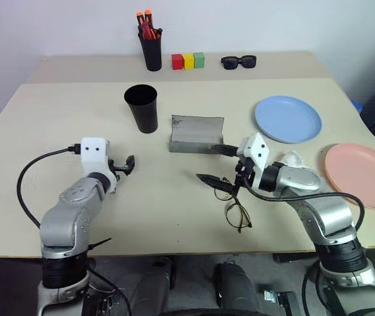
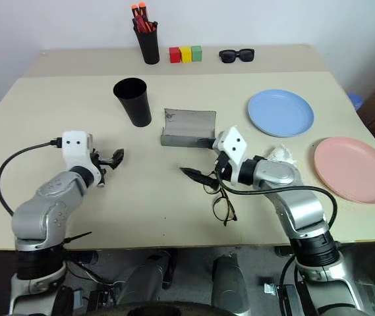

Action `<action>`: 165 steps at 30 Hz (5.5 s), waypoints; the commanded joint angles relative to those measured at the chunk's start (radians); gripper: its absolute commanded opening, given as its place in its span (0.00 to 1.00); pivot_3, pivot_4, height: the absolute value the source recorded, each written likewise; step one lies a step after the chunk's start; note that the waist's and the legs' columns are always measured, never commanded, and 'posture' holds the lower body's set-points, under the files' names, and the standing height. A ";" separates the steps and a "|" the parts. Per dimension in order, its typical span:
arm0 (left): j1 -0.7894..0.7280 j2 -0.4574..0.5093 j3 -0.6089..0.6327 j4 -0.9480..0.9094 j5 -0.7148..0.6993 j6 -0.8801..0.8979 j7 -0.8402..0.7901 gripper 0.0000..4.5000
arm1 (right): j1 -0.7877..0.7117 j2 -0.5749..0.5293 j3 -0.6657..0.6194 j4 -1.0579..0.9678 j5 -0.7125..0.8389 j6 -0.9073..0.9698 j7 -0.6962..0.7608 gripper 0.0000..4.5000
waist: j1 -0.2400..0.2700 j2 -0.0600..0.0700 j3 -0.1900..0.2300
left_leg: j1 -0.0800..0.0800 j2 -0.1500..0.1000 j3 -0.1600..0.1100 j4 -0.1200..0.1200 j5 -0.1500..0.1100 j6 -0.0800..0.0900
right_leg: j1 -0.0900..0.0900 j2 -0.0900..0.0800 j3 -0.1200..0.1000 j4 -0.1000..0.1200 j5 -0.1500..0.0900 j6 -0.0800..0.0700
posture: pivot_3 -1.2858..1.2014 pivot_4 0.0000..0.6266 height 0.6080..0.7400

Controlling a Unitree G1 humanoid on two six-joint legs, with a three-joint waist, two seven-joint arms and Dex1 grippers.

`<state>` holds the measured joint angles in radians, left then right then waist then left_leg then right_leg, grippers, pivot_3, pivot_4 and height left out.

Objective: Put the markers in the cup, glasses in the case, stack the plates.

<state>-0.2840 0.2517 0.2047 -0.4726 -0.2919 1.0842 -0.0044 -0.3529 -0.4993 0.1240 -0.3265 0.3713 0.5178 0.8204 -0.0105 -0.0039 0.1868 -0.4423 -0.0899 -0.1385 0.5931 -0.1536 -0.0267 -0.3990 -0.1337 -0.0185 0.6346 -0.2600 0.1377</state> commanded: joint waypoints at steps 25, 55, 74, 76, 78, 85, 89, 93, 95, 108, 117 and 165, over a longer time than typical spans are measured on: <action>-0.204 -0.230 0.160 -0.009 0.229 0.530 0.202 0.37 | 0.006 -0.044 0.061 -0.028 0.009 -0.033 0.106 1.00 | 0.002 -0.002 0.001 | 0.001 -0.001 0.002 0.001 -0.001 -0.001 | 0.001 0.000 0.000 0.000 0.000 0.000 | 0.52 0.24 1.00; -0.552 -0.112 -0.050 0.802 0.342 -1.092 0.182 0.01 | -0.253 0.268 0.007 0.233 -0.160 -0.180 -0.306 1.00 | 0.017 -0.006 0.002 | 0.000 -0.002 0.006 0.000 0.001 -0.001 | -0.001 0.001 0.002 -0.001 0.004 0.003 | 0.52 0.24 1.00; -0.654 -0.166 -0.055 1.196 0.294 -1.423 0.158 0.01 | -0.190 0.314 0.038 0.139 -0.161 -0.131 -0.330 1.00 | -0.005 -0.006 0.002 | 0.000 -0.002 0.006 0.001 0.002 -0.001 | -0.001 0.002 0.002 0.002 0.005 0.003 | 0.52 0.24 1.00; -0.656 -0.168 -0.053 1.206 0.289 -1.430 0.156 0.01 | -0.189 0.312 0.037 0.138 -0.161 -0.130 -0.330 1.00 | -0.005 -0.006 0.002 | 0.000 -0.002 0.006 0.001 0.002 -0.001 | -0.001 0.002 0.002 0.002 0.005 0.003 | 0.52 0.24 1.00; -0.658 -0.171 -0.049 1.211 0.287 -1.432 0.163 0.19 | -0.189 0.311 0.037 0.137 -0.161 -0.130 -0.330 1.00 | -0.005 -0.006 0.002 | 0.000 -0.002 0.006 0.001 0.002 -0.001 | -0.001 0.002 0.002 0.002 0.005 0.003 | 0.52 0.24 1.00; -0.662 -0.169 -0.046 1.216 0.289 -1.437 0.192 0.93 | -0.186 0.309 0.040 0.136 -0.160 -0.127 -0.327 1.00 | -0.005 -0.006 0.002 | 0.000 -0.002 0.006 0.001 0.002 -0.001 | -0.001 0.002 0.002 0.002 0.005 0.004 | 0.52 0.24 1.00; -0.659 -0.166 -0.025 1.178 0.272 -1.429 0.223 0.93 | -0.189 0.311 0.043 0.137 -0.160 -0.128 -0.327 1.00 | -0.005 -0.006 0.002 | 0.000 -0.002 0.006 0.001 0.002 -0.001 | -0.001 0.002 0.002 0.002 0.005 0.004 | 0.52 0.24 1.00; -0.641 -0.135 0.059 1.033 0.220 -1.308 0.315 0.93 | -0.191 0.307 0.041 0.131 -0.159 -0.124 -0.325 1.00 | -0.010 -0.006 0.002 | 0.000 -0.002 0.006 0.001 0.002 -0.001 | -0.002 0.002 0.002 0.003 0.005 0.004 | 0.52 0.24 1.00; -0.606 -0.109 0.092 0.910 0.212 -1.167 0.354 0.93 | -0.187 0.296 0.035 0.121 -0.154 -0.118 -0.316 1.00 | -0.011 -0.006 0.002 | 0.000 -0.002 0.006 0.001 0.002 -0.001 | -0.004 0.002 0.003 0.006 0.005 0.004 | 0.52 0.24 1.00; -0.237 0.199 0.275 0.152 -0.145 0.367 0.119 0.93 | -0.129 0.073 0.002 0.113 -0.075 -0.092 -0.072 1.00 | -0.023 -0.006 0.002 | 0.001 -0.001 0.005 0.003 0.003 -0.003 | -0.007 0.003 0.007 0.014 0.004 0.003 | 0.52 0.24 1.00; -0.199 0.302 0.190 0.198 -0.197 0.530 0.099 0.93 | -0.050 -0.062 0.025 0.032 -0.015 -0.048 0.111 1.00 | -0.017 -0.006 0.002 | 0.002 0.000 0.005 0.002 0.003 -0.004 | -0.007 0.003 0.008 0.013 0.004 0.003 | 0.52 0.24 1.00; -0.658 -0.112 -0.075 1.213 0.308 -1.476 0.157 0.02 | -0.243 0.306 -0.068 0.233 -0.194 -0.210 -0.429 1.00 | -0.006 -0.012 0.003 | 0.000 -0.002 0.012 0.001 0.004 -0.004 | -0.010 0.002 0.010 0.013 0.004 0.003 | 0.52 0.24 1.00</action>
<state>-0.9358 0.1359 0.1416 0.7489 -0.0070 -0.3551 0.1420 -0.5909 -0.1980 0.0615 -0.0397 0.1632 0.3156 0.3900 -0.0162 -0.0155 0.1896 -0.4421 -0.0920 -0.1261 0.5937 -0.1495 -0.0310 -0.4087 -0.1317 -0.0082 0.6475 -0.2556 0.1408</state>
